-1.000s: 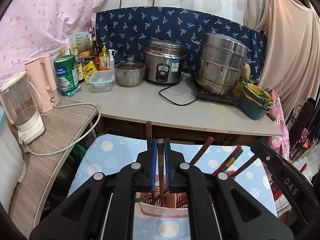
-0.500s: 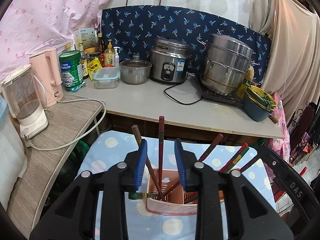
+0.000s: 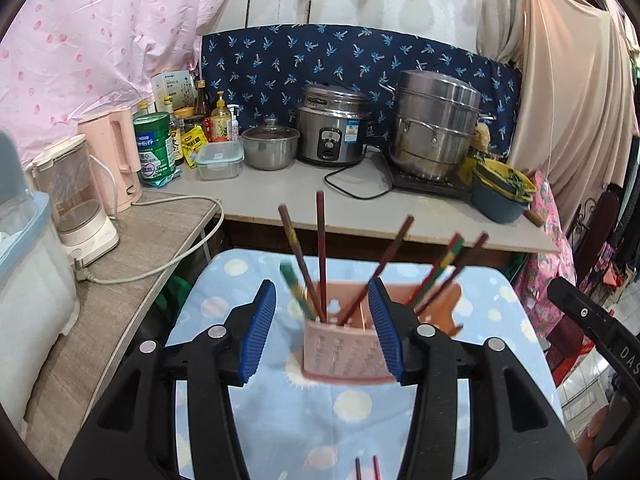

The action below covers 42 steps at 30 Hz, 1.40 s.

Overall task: Organize utensils
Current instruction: 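Move both tools back over the two remaining red chopsticks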

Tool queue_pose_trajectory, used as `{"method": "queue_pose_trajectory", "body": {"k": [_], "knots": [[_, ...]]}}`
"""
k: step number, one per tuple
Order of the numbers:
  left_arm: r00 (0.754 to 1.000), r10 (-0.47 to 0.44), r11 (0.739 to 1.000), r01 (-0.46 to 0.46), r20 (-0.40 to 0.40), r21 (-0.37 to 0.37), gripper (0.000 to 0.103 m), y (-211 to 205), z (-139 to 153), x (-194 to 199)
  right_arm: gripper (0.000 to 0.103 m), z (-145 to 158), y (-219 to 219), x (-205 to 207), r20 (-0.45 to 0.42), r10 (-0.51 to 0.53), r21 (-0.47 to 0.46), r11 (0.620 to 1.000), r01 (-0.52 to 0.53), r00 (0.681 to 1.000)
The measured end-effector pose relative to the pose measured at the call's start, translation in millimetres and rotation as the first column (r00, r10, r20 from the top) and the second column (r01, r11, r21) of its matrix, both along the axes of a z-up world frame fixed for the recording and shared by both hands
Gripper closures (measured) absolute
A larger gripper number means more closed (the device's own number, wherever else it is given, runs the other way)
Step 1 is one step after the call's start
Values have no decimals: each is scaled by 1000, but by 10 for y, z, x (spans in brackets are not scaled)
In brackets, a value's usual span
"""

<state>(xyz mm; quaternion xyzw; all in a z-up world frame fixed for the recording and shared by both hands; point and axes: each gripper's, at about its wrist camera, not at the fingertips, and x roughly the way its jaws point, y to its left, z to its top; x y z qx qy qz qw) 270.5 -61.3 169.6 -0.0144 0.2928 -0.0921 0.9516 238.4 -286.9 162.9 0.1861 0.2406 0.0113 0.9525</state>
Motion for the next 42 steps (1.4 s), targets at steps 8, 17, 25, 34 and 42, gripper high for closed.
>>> {"method": "queue_pose_trajectory", "body": {"k": [8,17,25,34,42], "knots": [[1000,0,999,1,-29,50,55,19,-306,-605,62,-310,142,-664,-75,7,-63,998,-12,997],[994,13,998,-6,-111,68,52,151,-737,-1143,62,-736,339,-1273,-168,29,-89,995,-44,985],[976,30,993,-5,-215,117,51,265,-1180,-1500,62,-1193,463,-1702,-263,26,-131,989,-63,965],[954,44,990,-2,-295,143,49,371,-1537,-1695,62,-1604,679,-2007,-349,65,-148,981,-124,935],[951,40,987,9,-307,158,41,350,-1588,-1790,62,-1784,1006,-2100,-387,137,-153,966,-209,912]]}}
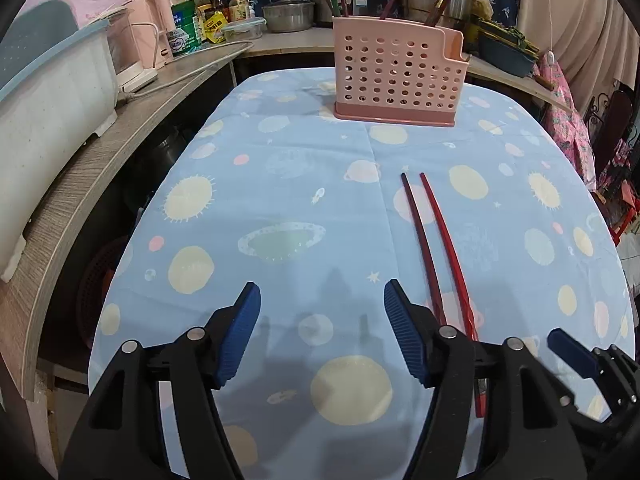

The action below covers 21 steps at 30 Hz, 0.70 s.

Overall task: Organize utensils
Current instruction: 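Move both tools back over the two remaining red chopsticks, then grasp the bright red chopstick with the right tool while the left tool grasps the dark red one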

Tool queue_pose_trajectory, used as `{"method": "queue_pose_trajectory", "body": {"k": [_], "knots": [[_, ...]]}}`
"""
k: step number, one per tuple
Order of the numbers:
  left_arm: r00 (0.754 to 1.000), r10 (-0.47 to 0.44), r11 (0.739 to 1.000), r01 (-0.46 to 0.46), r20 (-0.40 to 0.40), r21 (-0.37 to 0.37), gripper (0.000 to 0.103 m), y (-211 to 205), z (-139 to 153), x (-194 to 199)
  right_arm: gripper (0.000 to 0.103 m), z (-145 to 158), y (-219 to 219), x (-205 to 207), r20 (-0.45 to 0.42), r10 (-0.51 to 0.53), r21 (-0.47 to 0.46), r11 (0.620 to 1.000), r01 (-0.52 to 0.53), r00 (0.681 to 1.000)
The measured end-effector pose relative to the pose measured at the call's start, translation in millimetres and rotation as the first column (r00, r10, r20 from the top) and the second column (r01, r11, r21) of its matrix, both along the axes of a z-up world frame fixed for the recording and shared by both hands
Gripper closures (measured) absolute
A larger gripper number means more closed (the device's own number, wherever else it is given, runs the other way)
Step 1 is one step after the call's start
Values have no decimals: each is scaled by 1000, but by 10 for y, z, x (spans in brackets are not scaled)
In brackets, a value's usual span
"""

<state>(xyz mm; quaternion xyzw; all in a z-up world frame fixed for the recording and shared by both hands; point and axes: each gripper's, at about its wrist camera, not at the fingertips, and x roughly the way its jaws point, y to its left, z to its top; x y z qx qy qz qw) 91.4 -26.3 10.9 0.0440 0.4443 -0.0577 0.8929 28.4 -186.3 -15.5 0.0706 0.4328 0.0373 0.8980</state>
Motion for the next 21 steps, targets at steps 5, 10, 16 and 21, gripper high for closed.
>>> {"method": "queue_pose_trajectory", "body": {"k": [5,10,16,21], "knots": [[1000,-2,1000,2,-12,8,39,-1,-31,-51,64,-92,200,-14,-19,49,-3,999,-49,999],[1000,1,1000,0,-20,18,34,19,-57,-81,74,-191,332,-22,-39,80,-13,997,-81,996],[1000,-1,1000,1,-22,22,32,18,-66,-110,87,-265,308,-11,-49,70,-25,997,-72,996],[1000,-11,1000,12,-25,24,32,-21,-73,-125,95,-274,250,-13,-47,55,-32,998,-57,997]]}}
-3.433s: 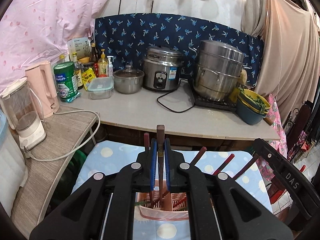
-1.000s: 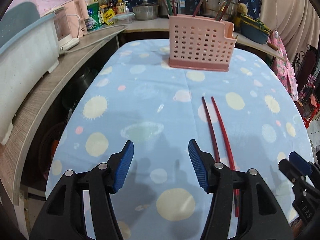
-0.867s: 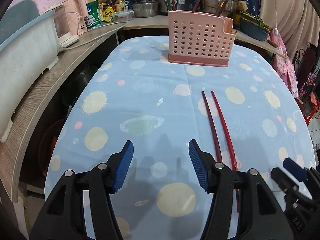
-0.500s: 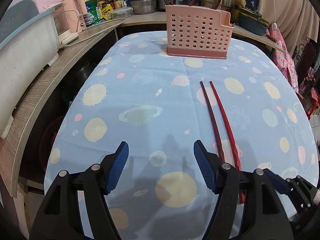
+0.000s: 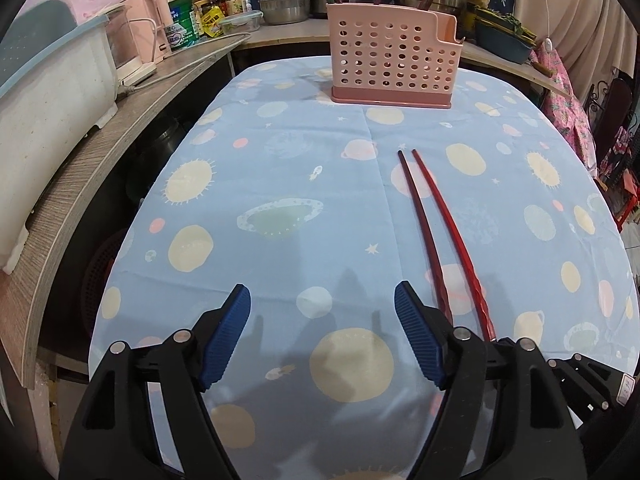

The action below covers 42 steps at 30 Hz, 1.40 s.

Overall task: Organize utensils
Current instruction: 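Grasp the bright red chopstick with the right tool while the left tool grasps the dark red one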

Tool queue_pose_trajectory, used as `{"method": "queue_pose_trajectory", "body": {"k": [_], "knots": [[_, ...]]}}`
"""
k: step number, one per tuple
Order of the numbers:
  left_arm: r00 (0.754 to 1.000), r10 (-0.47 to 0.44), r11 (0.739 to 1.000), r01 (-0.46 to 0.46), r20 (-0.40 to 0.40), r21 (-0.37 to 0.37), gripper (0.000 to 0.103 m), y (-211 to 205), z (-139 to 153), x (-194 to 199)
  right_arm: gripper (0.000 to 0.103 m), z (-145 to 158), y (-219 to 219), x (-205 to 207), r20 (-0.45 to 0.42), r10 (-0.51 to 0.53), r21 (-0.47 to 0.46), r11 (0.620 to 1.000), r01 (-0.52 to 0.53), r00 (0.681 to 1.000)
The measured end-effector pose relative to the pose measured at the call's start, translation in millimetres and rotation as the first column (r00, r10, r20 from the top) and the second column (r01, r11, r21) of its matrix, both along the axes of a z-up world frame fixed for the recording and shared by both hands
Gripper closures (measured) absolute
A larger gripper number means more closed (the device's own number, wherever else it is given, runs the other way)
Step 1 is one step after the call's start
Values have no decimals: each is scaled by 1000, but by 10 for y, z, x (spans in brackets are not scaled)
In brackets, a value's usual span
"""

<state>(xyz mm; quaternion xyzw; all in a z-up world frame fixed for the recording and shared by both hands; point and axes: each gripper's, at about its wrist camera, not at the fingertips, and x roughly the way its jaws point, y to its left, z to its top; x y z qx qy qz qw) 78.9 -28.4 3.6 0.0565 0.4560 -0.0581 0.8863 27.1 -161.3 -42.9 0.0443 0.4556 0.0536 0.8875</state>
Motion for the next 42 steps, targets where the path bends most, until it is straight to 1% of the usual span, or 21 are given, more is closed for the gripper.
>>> {"method": "queue_pose_trajectory", "body": {"k": [9,18,22,30,36,38,41,42], "knots": [[1000,-23,1000,23,-18,0,29,-94,-39,-37,96,8,-269,-11,4,-83,0,997,83,997],[996,-70,997,69,-58,-19,21,-282,-141,-150,96,12,-562,-66,-1,-164,25,986,164,986],[991,-91,996,88,-98,-33,20,-370,-243,-193,96,8,-583,-78,-2,-168,30,985,168,986],[980,-136,991,135,-144,-16,21,-500,-412,-251,96,7,-582,-81,-5,-165,26,986,165,986],[981,-135,991,132,-143,-27,23,-485,-443,-268,96,11,-590,-86,-7,-163,26,986,164,987],[982,-131,991,128,-139,-30,26,-476,-437,-272,96,12,-591,-83,-8,-163,26,986,163,987],[983,-128,992,125,-133,-33,34,-462,-421,-288,96,8,-586,-86,-8,-162,23,986,163,987],[983,-127,992,123,-131,-35,38,-452,-414,-290,96,7,-585,-87,-9,-162,23,986,163,987]]}}
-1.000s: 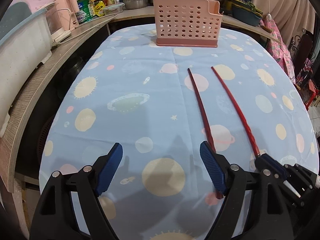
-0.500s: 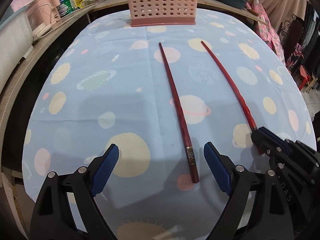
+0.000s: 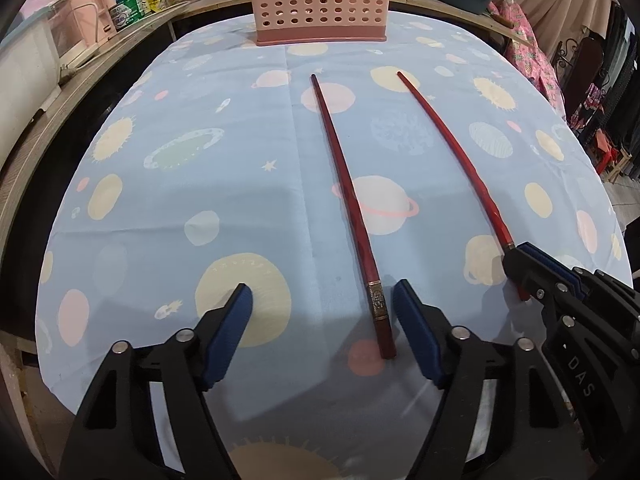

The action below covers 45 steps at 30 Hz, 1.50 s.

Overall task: Organize utensils
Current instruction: 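Grasp the bright red chopstick with the right tool while the left tool grasps the dark red one, then lift both red chopsticks off the cloth and carry them toward the pink holder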

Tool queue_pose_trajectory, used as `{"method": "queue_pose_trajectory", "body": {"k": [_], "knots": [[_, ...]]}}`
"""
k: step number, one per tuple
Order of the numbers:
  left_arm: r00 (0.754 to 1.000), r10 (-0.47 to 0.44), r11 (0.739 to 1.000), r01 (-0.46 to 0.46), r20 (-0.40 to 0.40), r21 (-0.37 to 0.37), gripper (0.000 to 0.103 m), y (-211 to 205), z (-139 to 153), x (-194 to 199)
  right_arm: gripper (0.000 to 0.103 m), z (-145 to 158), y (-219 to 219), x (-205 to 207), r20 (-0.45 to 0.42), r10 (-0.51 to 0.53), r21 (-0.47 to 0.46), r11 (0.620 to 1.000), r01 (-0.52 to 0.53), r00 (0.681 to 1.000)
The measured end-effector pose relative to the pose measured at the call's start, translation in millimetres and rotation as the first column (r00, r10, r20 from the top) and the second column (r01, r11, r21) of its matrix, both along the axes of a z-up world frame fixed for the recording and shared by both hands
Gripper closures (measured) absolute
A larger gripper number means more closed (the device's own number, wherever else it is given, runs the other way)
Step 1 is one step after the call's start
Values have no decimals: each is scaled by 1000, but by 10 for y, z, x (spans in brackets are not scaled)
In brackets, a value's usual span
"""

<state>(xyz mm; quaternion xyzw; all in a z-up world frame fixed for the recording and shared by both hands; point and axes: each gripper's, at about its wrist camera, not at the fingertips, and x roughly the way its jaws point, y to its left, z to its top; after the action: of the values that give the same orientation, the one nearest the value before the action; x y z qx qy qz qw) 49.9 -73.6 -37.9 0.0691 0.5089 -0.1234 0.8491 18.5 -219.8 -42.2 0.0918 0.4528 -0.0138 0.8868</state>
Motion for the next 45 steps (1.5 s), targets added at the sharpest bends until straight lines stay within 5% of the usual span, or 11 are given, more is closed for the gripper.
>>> {"method": "queue_pose_trajectory", "body": {"k": [10,26,45], "knots": [[1000,5,999,-5,-11,-32,96,110,50,10,96,5,18,7,-5,-3,-10,1000,3,1000],[1000,5,999,-6,-31,-43,96,140,106,13,96,31,-4,-1,0,-13,16,1000,13,1000],[997,47,991,-39,55,-126,96,299,674,165,101,568,-99,45,126,-19,20,1000,17,992]]}}
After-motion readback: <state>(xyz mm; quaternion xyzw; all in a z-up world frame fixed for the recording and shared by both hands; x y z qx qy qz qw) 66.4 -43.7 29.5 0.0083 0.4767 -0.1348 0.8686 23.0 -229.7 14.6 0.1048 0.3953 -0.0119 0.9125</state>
